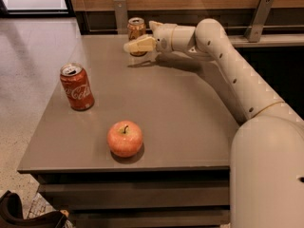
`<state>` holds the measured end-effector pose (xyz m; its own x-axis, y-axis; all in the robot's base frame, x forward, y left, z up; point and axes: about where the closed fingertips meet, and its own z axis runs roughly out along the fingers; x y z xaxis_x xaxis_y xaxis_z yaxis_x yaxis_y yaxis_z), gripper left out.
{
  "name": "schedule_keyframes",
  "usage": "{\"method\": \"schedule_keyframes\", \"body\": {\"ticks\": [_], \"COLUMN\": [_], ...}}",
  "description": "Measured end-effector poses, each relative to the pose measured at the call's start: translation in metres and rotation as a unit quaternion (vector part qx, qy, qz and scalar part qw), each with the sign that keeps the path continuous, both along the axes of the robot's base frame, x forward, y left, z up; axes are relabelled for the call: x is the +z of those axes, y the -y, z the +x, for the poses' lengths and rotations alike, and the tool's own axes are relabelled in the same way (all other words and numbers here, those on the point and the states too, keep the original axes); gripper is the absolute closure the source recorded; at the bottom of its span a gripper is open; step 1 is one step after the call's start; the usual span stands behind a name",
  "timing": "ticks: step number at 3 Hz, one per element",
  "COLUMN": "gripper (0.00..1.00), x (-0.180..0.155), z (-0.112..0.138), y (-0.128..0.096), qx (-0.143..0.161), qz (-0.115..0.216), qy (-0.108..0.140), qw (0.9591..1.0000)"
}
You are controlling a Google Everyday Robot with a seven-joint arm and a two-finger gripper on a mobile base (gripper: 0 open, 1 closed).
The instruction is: Move orange can near apple
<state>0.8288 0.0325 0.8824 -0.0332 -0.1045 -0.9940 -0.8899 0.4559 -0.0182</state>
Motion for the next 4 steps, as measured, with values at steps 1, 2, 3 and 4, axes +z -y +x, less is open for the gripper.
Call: {"method": "schedule_keyframes", "body": {"ticks": [1,2,3,4], "gripper": [0.18,0.4,0.64,0.95], "x": [-0.001,-0.001,-0.001,-0.002], "z": [0.005,0.005,0.004,0.004], "y": [-0.017,-0.019,-0.023,-0.029], "qx": [0.016,0.018,0.02,0.024], "qz": [0.008,0.008,0.008,0.009], "qy": [0.007,0.007,0.006,0.005], "qw": [0.9998,0.9998,0.9997,0.9997]}}
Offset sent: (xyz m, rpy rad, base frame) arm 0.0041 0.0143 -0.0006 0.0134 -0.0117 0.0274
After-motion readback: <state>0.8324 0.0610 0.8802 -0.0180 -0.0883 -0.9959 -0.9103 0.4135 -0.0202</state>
